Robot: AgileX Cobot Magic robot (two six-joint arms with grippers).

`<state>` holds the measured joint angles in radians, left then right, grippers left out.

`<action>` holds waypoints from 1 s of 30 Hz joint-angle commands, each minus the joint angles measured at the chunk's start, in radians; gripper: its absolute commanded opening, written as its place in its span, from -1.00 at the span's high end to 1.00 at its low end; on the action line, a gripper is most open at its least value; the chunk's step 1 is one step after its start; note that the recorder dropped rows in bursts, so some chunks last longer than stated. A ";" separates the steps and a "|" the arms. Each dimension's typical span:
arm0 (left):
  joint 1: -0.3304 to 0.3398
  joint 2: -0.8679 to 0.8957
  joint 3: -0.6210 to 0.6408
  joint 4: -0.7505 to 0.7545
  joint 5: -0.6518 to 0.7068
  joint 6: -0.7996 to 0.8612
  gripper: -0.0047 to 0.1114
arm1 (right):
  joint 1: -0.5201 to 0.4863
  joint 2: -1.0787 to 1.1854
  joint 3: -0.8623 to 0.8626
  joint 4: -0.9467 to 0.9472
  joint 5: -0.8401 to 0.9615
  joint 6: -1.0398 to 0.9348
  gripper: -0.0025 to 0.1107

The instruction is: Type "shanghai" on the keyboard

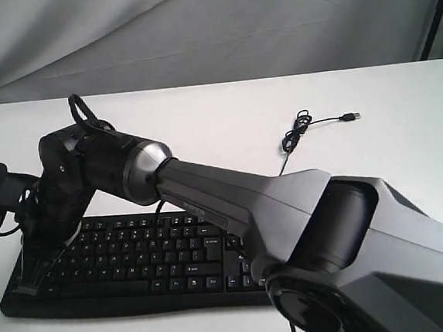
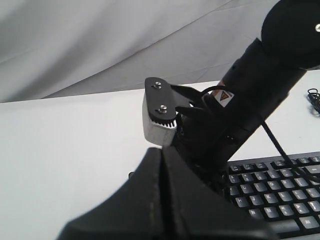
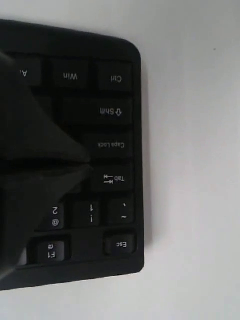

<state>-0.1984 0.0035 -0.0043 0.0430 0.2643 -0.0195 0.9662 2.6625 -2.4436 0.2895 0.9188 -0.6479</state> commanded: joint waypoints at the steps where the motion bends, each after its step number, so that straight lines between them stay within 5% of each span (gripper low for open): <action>1: -0.004 -0.003 0.004 0.001 -0.005 -0.003 0.92 | 0.001 0.005 -0.018 0.010 0.013 0.006 0.96; 30: -0.004 -0.003 0.004 0.001 -0.005 -0.003 0.92 | 0.001 0.023 -0.018 0.028 0.020 0.006 0.96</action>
<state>-0.1984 0.0035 -0.0043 0.0430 0.2643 -0.0195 0.9662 2.6872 -2.4569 0.3114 0.9292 -0.6456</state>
